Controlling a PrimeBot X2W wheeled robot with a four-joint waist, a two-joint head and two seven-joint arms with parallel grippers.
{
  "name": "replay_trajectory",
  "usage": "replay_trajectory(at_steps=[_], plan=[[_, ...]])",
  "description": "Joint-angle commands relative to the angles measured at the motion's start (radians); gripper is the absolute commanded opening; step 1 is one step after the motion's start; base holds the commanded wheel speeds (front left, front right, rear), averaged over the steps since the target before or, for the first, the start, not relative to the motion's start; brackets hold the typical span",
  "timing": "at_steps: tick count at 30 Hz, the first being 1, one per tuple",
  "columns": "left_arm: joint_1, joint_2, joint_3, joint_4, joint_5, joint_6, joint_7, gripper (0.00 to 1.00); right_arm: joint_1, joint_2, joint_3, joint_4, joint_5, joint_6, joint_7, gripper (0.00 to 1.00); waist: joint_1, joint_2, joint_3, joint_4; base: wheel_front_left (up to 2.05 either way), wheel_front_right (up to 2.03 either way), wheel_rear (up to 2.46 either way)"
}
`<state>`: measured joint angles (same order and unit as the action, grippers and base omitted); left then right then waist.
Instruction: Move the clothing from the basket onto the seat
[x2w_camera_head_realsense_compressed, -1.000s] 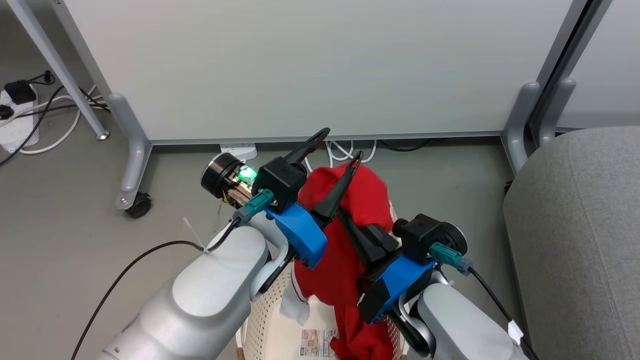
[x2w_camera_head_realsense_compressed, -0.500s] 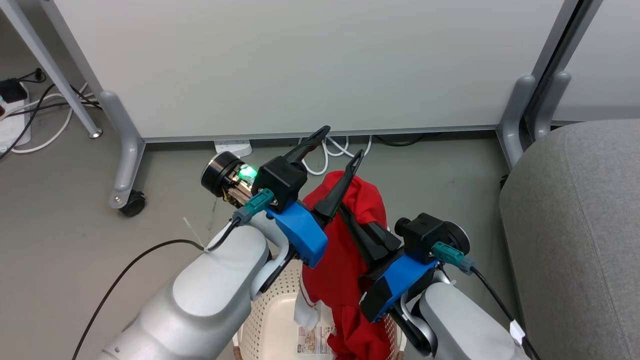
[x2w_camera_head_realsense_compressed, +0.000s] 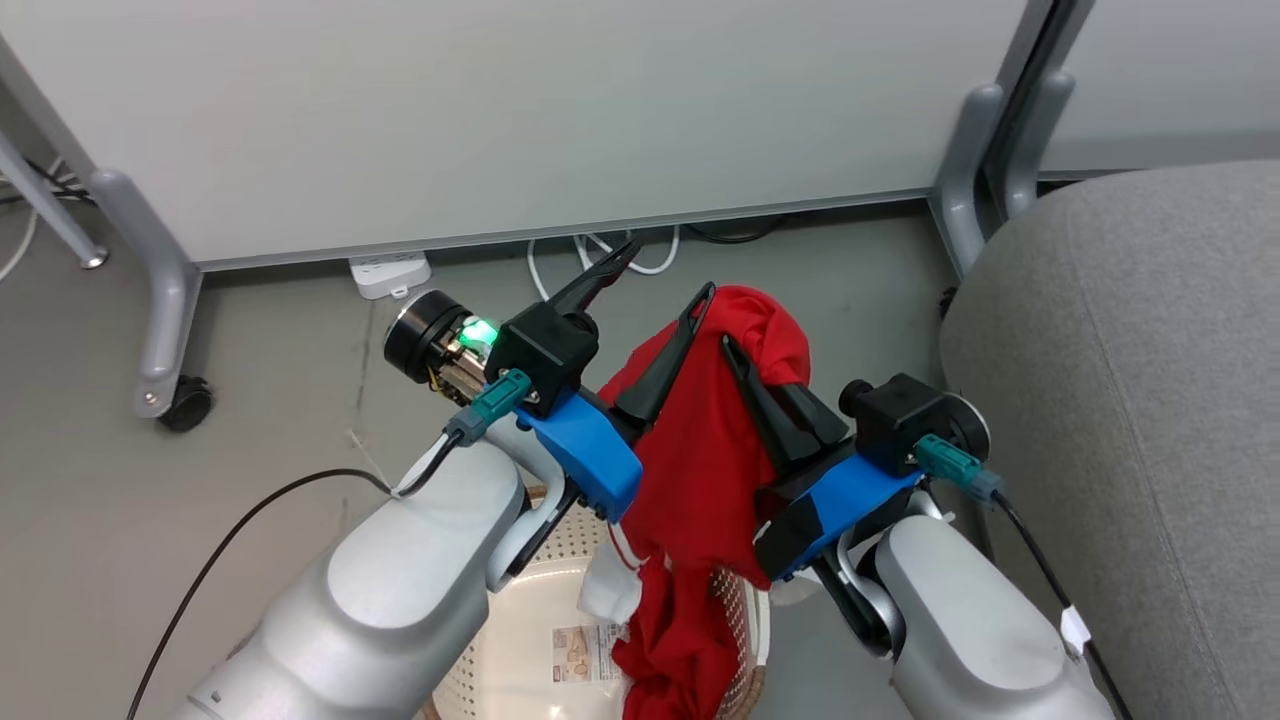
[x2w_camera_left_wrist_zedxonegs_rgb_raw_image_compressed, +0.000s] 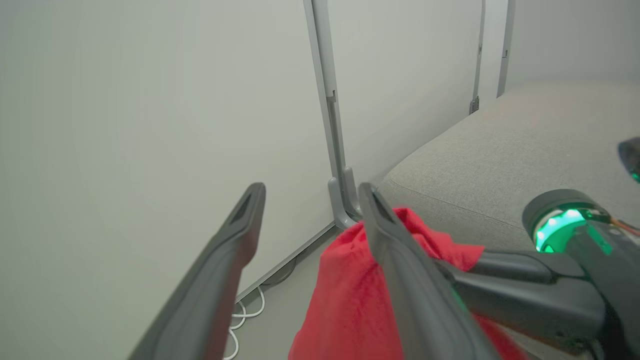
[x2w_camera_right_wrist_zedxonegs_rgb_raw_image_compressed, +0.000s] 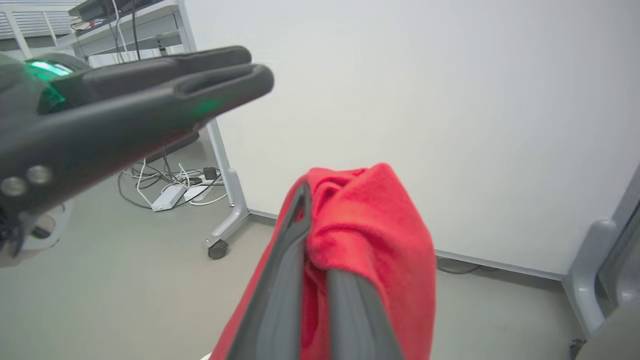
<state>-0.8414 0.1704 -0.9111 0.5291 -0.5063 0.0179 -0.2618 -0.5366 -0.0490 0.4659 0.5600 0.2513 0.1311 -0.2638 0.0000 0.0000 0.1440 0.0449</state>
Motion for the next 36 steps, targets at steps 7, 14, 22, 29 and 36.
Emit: replay_trajectory(at_steps=[7, 14, 22, 29, 36], plan=[[-0.027, 0.011, -0.006, -0.03, 0.019, 0.002, -0.004, 1.0, -0.029, -0.002, -0.109, -0.06, -0.06, -0.001, -0.002, 0.0, 0.0, 0.0, 0.081, -0.141, 0.0, 0.0, 0.0], [-0.047, 0.016, -0.03, -0.049, 0.038, -0.006, 0.008, 1.0, -0.005, -0.002, -0.237, -0.131, -0.097, -0.001, -0.002, 0.0, 0.0, 0.0, 0.135, -0.263, 0.0, 0.0, 0.0], [-0.052, 0.015, -0.069, -0.068, 0.052, -0.019, 0.03, 1.0, 0.058, -0.001, -0.383, -0.22, -0.129, -0.001, -0.002, 0.0, 0.0, 0.0, 0.182, -0.383, 0.0, 0.0, 0.0], [-0.036, 0.011, -0.105, -0.083, 0.059, -0.028, 0.049, 1.0, 0.115, -0.001, -0.468, -0.263, -0.13, -0.001, -0.002, 0.0, 0.0, 0.0, 0.217, -0.446, 0.0, 0.0, 0.0], [-0.026, 0.007, -0.116, -0.086, 0.052, -0.03, 0.046, 1.0, 0.134, -0.001, -0.487, -0.276, -0.119, -0.001, -0.002, 0.0, 0.0, 0.0, 0.226, -0.449, 0.0, 0.0, 0.0]])
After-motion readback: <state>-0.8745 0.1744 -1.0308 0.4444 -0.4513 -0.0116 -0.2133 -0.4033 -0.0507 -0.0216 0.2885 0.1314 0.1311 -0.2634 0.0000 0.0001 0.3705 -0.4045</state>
